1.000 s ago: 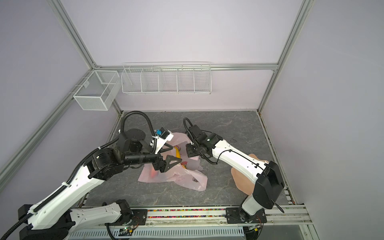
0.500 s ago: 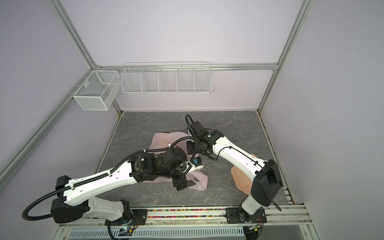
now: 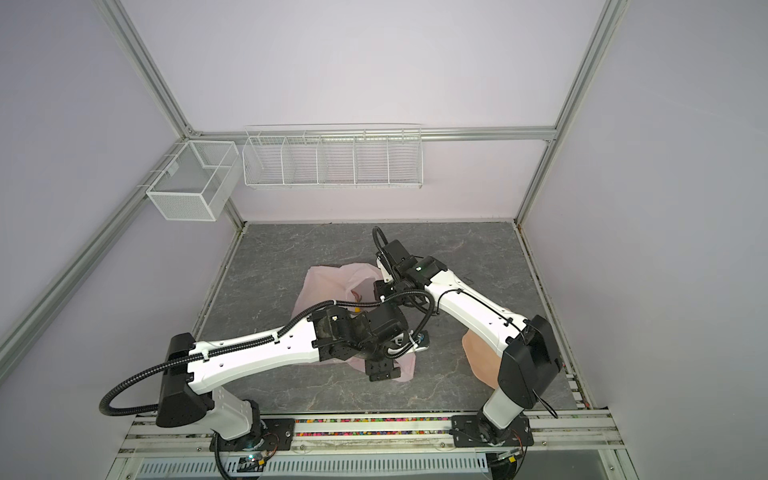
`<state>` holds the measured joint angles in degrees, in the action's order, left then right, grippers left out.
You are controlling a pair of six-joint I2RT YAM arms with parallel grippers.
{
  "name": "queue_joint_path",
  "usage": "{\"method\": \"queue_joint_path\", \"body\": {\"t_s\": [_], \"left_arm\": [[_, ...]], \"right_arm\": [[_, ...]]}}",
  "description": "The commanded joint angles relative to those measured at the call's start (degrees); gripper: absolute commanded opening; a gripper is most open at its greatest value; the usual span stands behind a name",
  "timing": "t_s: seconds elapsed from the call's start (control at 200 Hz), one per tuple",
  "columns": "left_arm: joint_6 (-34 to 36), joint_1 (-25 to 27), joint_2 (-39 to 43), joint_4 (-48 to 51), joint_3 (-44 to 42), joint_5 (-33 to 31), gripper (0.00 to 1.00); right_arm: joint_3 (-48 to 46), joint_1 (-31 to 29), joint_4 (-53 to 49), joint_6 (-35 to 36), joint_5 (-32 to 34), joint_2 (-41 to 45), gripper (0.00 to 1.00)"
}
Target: Place the fruits into the plastic bag
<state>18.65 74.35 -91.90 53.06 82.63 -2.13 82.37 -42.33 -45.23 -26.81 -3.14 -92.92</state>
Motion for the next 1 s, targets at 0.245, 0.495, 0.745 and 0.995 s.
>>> {"method": "queue_joint_path", "body": {"t_s": [0.245, 0.495, 0.745, 0.995], "left_arm": [[3.85, 0.54, -5.28, -0.29, 1.48, -4.42, 0.77], [2.37, 0.71, -6.45, 0.03, 1.24, -6.56, 0.32], [-0.94, 0.71, -0.45, -1.93, -2.09, -9.24, 0.02], [-4.55, 0.71, 6.97, -1.29, -3.26, -11.92, 0.0]], "right_arm": [[1.34, 0.77, -0.47, 1.32, -1.98, -1.14, 0.06], [1.21, 1.44, -0.47, 0.84, -2.49, -1.56, 0.06], [-0.18, 3.2, -1.33, -0.9, -2.15, -0.78, 0.06], [-0.39, 4.5, -3.63, -3.24, -1.77, 0.18, 0.06]]}}
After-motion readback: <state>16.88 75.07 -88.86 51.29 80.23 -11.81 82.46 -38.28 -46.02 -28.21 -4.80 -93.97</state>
